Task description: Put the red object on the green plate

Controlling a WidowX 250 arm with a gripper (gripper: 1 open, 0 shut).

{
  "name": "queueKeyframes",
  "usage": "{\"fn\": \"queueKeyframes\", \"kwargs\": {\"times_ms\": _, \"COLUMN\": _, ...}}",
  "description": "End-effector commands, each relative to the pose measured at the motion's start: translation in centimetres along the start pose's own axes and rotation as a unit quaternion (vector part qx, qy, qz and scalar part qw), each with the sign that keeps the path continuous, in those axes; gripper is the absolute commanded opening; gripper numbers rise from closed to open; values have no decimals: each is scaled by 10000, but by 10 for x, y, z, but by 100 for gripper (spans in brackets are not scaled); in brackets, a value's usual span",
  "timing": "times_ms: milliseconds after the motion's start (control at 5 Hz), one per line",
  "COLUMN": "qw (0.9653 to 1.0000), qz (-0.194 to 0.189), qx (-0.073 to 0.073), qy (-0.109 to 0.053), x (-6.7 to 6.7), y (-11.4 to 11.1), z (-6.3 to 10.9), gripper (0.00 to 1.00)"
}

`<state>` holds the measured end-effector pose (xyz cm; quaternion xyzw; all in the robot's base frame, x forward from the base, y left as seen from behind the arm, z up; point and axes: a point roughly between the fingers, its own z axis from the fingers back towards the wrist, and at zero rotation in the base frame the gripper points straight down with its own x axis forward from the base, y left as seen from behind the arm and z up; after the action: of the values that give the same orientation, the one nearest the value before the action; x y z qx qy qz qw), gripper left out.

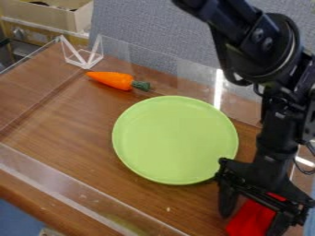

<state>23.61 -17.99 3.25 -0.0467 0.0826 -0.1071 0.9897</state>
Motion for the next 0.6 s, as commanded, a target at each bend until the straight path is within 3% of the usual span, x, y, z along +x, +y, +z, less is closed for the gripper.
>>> {"fn": "queueKeyframes", "kwargs": {"times_ms": 0, "qw": 9993, "qz": -210, "qx": -210, "qy": -206, "x": -12, "y": -40, "z": -10, "gripper": 100}}
{"fn": "queueKeyframes", "kwargs": {"times_ms": 200, "qw": 9994, "qz": -175, "qx": -234, "qy": -191, "x": -21, "y": -41, "z": -20, "gripper": 100}}
{"fn": "queueKeyframes", "kwargs": {"times_ms": 400, "qw": 9985, "qz": -496, "qx": -196, "qy": -119, "x": -28, "y": -41, "z": -20, "gripper": 100}}
